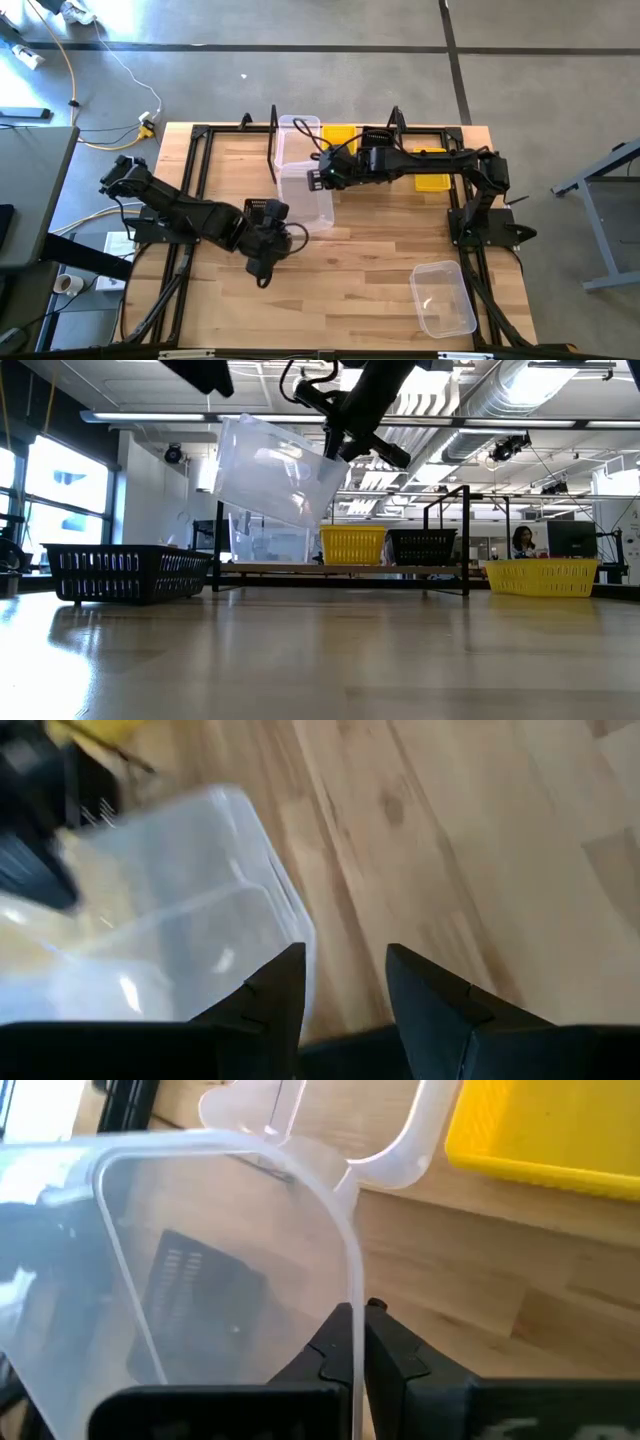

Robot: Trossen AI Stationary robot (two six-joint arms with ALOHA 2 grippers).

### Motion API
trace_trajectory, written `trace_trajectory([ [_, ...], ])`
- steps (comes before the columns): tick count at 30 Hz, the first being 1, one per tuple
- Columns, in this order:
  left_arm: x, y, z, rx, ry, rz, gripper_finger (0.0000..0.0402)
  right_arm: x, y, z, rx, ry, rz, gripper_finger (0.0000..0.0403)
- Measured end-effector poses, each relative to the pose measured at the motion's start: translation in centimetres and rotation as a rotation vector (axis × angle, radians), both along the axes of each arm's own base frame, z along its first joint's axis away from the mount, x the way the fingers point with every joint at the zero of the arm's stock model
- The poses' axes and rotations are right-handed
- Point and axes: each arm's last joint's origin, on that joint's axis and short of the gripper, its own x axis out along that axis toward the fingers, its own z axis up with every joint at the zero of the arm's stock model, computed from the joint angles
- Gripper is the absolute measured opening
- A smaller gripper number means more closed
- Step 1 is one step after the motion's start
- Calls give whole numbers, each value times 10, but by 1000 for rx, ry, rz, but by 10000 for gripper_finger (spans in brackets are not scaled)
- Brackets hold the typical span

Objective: Stack baskets on shelf by color
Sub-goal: Stack the top transparent bin on the transparent bin on the shelf

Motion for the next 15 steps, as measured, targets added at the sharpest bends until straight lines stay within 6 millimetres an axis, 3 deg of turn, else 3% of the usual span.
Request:
trace_trajectory([
  [6, 3, -1, 0, 132, -18, -23, 131, 4, 0, 3, 28, -58, -40, 0],
  [15, 3, 6, -2, 117, 21, -8, 131, 10, 5, 8, 23, -145, -61, 0],
])
